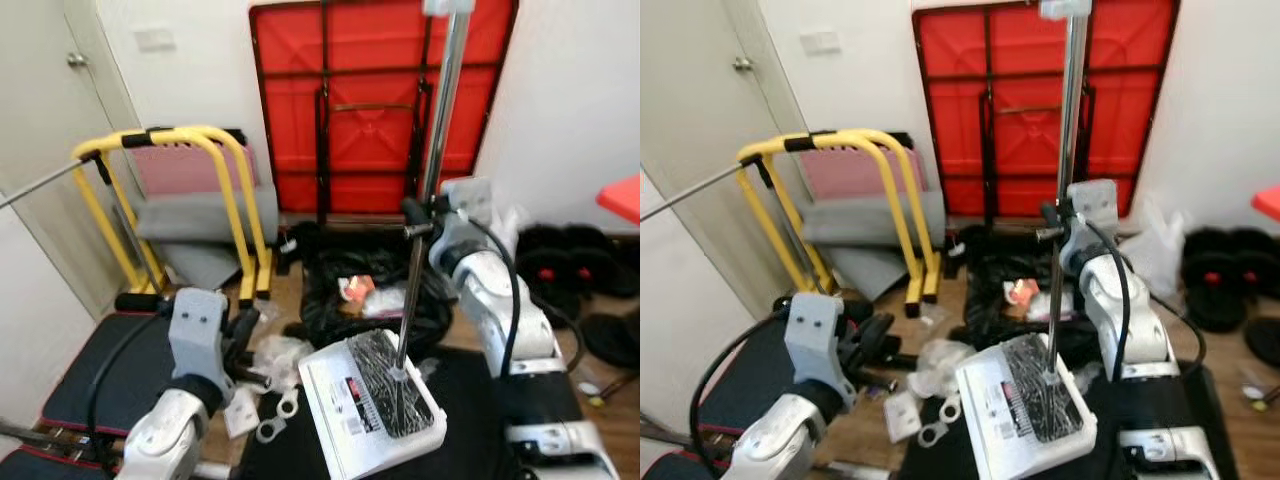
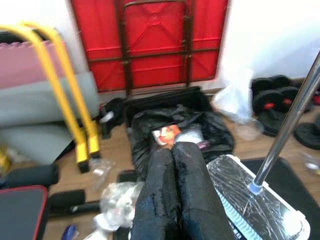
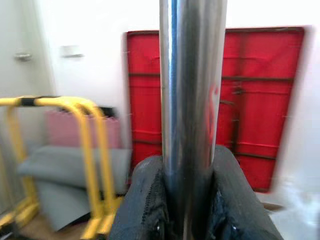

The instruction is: Sweep floor

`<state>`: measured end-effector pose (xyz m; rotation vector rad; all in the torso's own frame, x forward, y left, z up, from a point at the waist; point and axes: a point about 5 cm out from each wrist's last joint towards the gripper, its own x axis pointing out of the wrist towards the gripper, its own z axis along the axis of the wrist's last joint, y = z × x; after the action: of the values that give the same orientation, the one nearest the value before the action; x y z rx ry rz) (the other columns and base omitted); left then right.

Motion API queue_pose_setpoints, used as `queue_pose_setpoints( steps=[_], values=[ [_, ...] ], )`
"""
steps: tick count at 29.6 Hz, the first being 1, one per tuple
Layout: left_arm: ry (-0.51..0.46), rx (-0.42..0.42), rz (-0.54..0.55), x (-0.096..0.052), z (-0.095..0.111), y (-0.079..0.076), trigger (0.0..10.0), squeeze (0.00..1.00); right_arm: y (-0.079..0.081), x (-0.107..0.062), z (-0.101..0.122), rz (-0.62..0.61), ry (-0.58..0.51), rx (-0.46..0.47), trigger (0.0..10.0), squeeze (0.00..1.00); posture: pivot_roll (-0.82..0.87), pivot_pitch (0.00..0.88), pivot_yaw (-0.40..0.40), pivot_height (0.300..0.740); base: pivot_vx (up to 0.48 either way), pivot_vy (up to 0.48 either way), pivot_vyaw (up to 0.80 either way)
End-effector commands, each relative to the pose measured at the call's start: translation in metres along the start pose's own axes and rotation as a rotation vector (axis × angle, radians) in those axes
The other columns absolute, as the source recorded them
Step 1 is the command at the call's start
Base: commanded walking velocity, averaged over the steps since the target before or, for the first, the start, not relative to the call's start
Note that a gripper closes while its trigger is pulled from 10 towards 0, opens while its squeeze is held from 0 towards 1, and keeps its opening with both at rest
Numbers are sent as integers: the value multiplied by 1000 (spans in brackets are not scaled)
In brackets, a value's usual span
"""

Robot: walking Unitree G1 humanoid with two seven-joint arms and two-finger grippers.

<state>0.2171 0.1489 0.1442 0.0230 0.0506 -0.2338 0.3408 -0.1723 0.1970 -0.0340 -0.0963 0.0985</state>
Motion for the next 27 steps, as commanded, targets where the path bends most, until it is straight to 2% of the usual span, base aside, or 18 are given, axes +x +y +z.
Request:
queue_pose_setpoints(
  steps=[1, 9, 27],
  values=[
    [15, -8, -12, -2, -4, -1, 10000, 0, 0, 3, 10, -12, -33, -14, 10000, 0, -74, 23, 2, 740, 0, 0, 0],
    [17, -12, -19, -3, -4, -3, 10000, 0, -4, 6, 5, -83, 13, -50, 10000, 0, -73, 27, 0, 735, 0, 0, 0],
    [16, -15, -37, -1, -4, -7, 10000, 0, -12, 10, 14, -164, -41, -58, 10000, 0, -71, 29, -1, 680, 0, 0, 0]
  ],
)
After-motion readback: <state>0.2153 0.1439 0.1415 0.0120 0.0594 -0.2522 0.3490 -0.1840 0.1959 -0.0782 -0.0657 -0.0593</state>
